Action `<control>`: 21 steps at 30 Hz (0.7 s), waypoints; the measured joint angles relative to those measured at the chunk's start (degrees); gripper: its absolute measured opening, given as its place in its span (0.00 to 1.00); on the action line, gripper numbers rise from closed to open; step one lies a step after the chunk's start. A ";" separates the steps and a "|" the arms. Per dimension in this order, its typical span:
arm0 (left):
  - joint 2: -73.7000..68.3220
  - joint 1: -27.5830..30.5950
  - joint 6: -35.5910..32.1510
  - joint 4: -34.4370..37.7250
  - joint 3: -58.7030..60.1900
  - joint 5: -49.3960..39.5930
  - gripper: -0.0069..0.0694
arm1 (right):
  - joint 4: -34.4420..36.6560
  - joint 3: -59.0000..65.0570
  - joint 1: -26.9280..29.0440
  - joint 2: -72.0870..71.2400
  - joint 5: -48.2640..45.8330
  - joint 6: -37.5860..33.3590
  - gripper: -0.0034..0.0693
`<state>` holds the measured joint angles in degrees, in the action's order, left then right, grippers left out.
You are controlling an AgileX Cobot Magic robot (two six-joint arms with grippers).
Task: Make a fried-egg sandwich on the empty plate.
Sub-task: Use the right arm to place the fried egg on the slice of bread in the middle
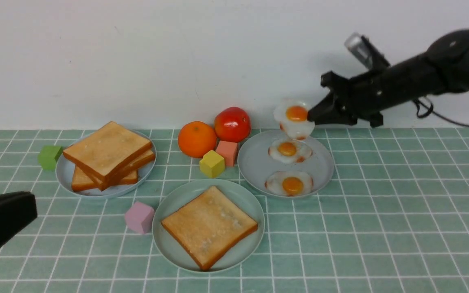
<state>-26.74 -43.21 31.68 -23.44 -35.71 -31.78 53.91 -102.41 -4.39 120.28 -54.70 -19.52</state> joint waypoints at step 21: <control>0.00 0.00 0.00 -2.64 0.00 -3.65 0.09 | -8.70 10.75 -24.79 1.82 11.71 4.09 0.13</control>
<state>-26.74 -43.21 31.68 -26.08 -35.71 -35.42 45.21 -91.65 -29.18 122.10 -42.99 -15.43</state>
